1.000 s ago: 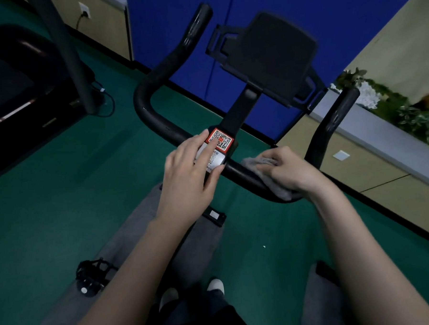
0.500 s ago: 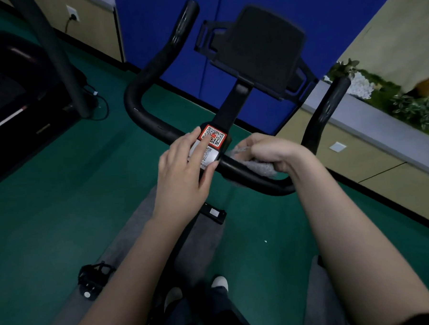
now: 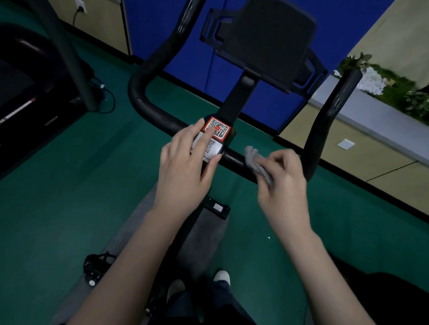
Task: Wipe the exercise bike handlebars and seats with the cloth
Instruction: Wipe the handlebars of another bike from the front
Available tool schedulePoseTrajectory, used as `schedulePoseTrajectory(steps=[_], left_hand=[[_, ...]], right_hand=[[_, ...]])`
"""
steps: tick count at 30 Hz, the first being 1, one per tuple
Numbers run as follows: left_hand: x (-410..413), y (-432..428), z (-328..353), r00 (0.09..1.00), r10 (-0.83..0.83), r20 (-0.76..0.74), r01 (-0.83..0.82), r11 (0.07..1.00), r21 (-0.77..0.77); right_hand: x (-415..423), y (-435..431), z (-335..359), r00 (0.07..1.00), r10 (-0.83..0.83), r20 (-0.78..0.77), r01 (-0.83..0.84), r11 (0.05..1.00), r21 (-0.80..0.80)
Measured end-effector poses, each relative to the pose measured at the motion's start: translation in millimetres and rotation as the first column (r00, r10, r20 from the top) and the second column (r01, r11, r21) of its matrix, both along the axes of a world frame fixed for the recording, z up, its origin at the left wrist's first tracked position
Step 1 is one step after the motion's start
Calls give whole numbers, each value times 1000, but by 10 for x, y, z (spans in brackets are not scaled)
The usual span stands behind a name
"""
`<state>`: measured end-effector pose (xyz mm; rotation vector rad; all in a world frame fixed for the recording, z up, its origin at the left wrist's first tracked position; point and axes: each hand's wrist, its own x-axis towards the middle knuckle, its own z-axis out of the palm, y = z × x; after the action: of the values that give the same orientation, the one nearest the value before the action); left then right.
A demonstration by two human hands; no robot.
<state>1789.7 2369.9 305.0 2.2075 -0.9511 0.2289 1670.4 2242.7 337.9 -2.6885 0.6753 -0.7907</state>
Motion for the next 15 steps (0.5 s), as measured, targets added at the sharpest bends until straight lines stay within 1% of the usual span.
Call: schedulePoseTrajectory(steps=[2, 4, 6, 8, 9, 10, 12, 13, 14, 15], left_hand=[[-9, -4, 6, 1000, 7, -3, -7, 1000, -1], [-18, -5, 13, 1000, 11, -9, -11, 1000, -4], [-16, 1, 21, 1000, 6, -10, -6, 1000, 5], [8, 22, 35, 1000, -13, -2, 13, 1000, 20], [27, 38, 43, 1000, -28, 1, 28, 999, 24], [52, 58, 50, 999, -42, 4, 42, 999, 30], [100, 97, 60, 998, -65, 17, 64, 997, 52], [119, 111, 63, 997, -75, 23, 74, 995, 62], [132, 122, 64, 996, -84, 25, 83, 994, 68], [138, 130, 61, 995, -93, 25, 91, 993, 72]], right_hand=[[-113, 116, -58, 994, -73, 79, 75, 997, -33], [-132, 298, -129, 980, -101, 171, 96, 995, 34], [-101, 525, -196, 957, -100, 271, 49, 981, 187], [-94, 747, -269, 936, -155, 316, 19, 918, 395], [-107, 825, -313, 930, -215, 300, 31, 855, 517], [-122, 873, -364, 924, -288, 252, 60, 759, 648], [-105, 870, -435, 888, -448, 106, 147, 494, 857], [-60, 836, -451, 853, -519, 50, 164, 357, 920], [7, 795, -445, 816, -578, 15, 147, 231, 962], [87, 764, -418, 782, -624, -1, 100, 124, 987]])
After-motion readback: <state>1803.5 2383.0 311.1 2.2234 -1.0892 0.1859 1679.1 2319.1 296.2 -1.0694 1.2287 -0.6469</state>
